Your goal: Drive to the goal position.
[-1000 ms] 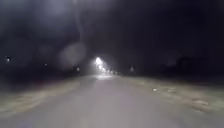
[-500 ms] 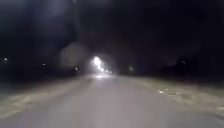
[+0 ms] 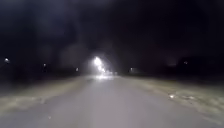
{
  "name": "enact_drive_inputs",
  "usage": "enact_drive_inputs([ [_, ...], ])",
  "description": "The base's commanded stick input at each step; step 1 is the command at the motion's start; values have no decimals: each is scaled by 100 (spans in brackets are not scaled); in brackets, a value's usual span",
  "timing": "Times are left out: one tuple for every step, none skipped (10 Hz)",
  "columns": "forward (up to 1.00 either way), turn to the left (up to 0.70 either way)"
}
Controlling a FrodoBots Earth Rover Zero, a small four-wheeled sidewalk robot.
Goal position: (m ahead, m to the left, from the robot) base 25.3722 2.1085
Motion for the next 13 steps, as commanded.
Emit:
enact_drive_inputs([
  [100,4],
  [100,6],
  [100,15],
  [100,24],
  [100,29],
  [100,21],
  [100,6],
  [100,8],
  [100,17],
  [100,20],
  [100,22],
  [100,23],
  [100,23],
])
